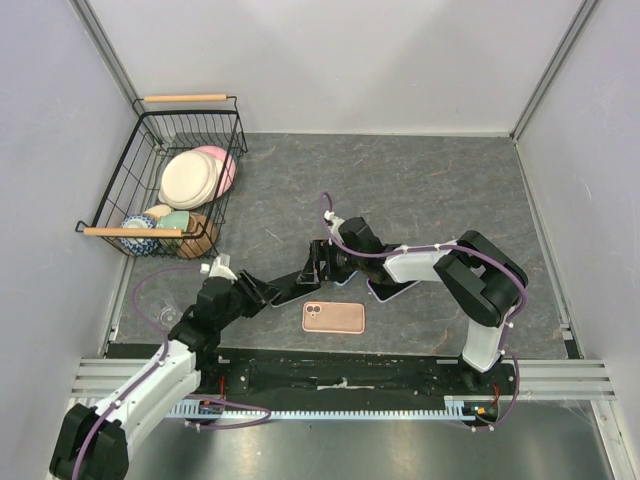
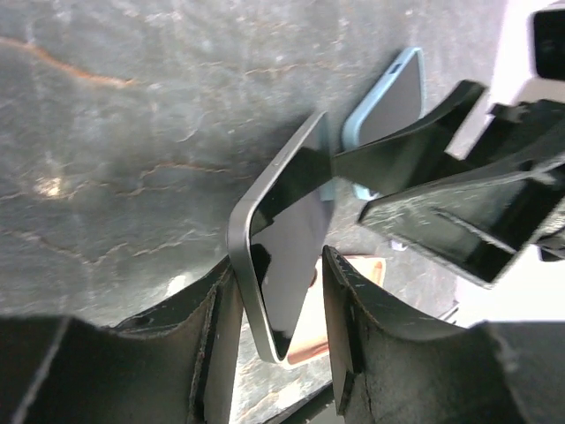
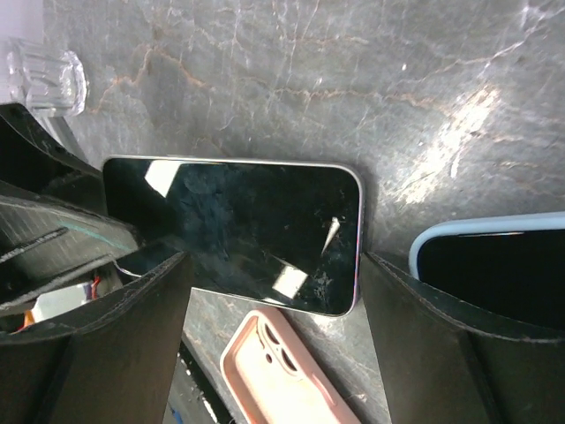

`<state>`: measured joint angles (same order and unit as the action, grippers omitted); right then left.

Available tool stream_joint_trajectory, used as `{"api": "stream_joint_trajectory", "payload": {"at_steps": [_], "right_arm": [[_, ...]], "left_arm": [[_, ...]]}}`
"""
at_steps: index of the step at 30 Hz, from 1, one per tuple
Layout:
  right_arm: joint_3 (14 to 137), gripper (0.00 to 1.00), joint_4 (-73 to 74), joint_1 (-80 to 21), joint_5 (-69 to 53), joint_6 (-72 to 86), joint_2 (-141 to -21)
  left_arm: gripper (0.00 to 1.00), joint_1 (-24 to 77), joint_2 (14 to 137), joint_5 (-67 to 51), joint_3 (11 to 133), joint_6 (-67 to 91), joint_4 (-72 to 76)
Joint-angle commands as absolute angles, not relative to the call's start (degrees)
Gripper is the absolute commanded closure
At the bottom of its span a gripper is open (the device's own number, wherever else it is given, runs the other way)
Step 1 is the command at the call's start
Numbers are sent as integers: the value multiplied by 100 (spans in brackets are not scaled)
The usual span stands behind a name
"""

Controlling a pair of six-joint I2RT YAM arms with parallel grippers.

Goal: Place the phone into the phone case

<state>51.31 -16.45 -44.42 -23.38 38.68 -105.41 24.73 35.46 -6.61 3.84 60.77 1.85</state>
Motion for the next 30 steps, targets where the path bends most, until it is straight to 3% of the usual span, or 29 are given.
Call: {"api": "stream_joint_trajectory", "payload": {"at_steps": [1, 6, 10, 22, 30], "right_arm": [[4939, 16, -1564, -4553, -2725, 4052, -10521], [4922, 16, -1556, -4553, -2698, 4052, -10512], [4913, 16, -1556, -4553, -2681, 4043, -10477], [4922, 15, -1117, -4553, -2382, 3780, -9924], [4615, 14, -967, -4500, -1986, 3525, -8597]], "left_arm": [[56, 2487, 3183, -835, 387, 5968, 870], [71, 2487, 3015, -721, 386, 5950, 660], [98, 2487, 3164, -712, 466, 5932, 431], [98, 2487, 3401, -387, 1440, 5336, -710], [98, 2487, 3287, -290, 2513, 4624, -1406]]}}
